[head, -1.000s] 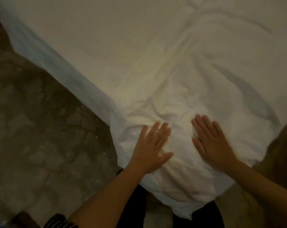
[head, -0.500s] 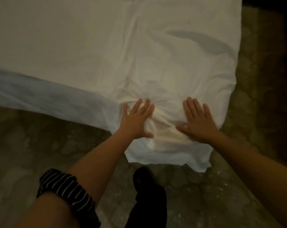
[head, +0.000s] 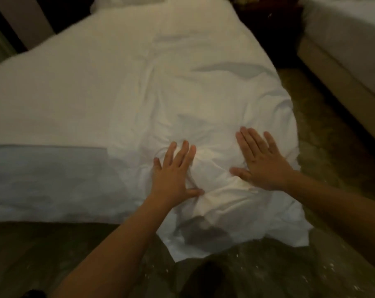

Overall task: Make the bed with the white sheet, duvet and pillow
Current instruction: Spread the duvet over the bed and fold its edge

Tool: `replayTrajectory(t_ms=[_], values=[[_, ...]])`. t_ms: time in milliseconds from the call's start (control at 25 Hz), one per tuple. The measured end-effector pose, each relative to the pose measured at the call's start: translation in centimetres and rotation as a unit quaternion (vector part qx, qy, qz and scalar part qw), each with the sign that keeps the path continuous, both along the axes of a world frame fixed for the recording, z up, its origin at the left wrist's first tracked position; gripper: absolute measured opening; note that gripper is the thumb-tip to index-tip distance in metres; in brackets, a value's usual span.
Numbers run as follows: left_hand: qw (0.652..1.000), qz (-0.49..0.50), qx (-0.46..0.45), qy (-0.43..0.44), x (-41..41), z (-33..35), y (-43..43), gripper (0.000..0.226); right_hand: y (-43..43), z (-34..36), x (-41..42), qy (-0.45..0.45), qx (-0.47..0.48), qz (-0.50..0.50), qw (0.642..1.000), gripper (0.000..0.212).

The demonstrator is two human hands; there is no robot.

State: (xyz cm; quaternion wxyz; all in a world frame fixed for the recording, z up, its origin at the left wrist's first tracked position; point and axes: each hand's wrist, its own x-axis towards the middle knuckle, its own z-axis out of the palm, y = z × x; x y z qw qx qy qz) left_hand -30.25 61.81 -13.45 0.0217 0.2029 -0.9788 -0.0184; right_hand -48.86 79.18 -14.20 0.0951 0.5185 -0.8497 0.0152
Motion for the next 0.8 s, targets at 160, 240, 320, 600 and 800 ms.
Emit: replayTrajectory(t_ms=[160,240,320,600,800], values=[[0.999,-0.003,-0.028,0.037,-0.1,-1.3,-0.5,0.113,-0.4,-0.7,0.5,0.062,-0.022,-0.019,0.998,0.115],[0.999,0.003,-0.026,0.046,0.1,-1.2,-0.1,0.112,0.0,-0.6,1.7,0.048,-0.016,-0.071,0.996,0.129],[0.999,0.007,-0.013,0.041,0.4,-0.3,0.5,0.112,0.6,0.3,3.0,0.025,0.013,-0.088,0.996,0.134],[0.998,0.027,0.037,0.034,1.1,0.8,1.8,0.104,3.5,1.5,5.7,-0.023,-0.033,-0.03,0.999,0.104],[0.967,-0.012,0.042,0.253,2.5,-5.6,4.4,0.072,8.7,-2.6,7.6,0.061,0.018,0.071,0.995,0.115]])
